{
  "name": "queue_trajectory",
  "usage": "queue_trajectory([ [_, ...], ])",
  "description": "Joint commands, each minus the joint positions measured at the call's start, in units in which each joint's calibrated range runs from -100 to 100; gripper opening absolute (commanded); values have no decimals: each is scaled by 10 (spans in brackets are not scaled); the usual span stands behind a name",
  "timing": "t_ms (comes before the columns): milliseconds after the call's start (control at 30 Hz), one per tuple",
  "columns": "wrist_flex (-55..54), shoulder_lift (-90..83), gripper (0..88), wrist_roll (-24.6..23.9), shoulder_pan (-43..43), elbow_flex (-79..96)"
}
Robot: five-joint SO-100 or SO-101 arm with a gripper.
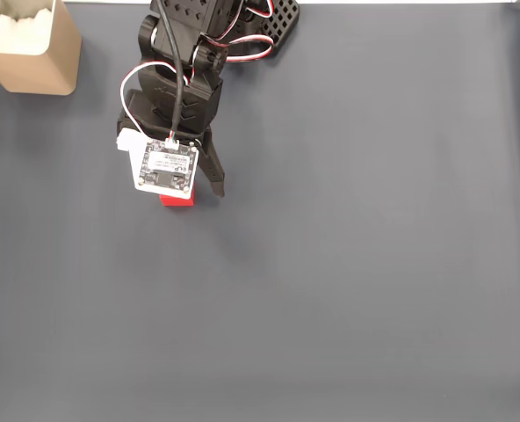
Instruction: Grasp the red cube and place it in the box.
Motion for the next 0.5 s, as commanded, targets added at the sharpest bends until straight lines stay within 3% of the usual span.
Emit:
queue_trajectory([
  [0,-12,5,344,-5,-1,-2],
  [467,-22,23,344,-9,-4,-7],
])
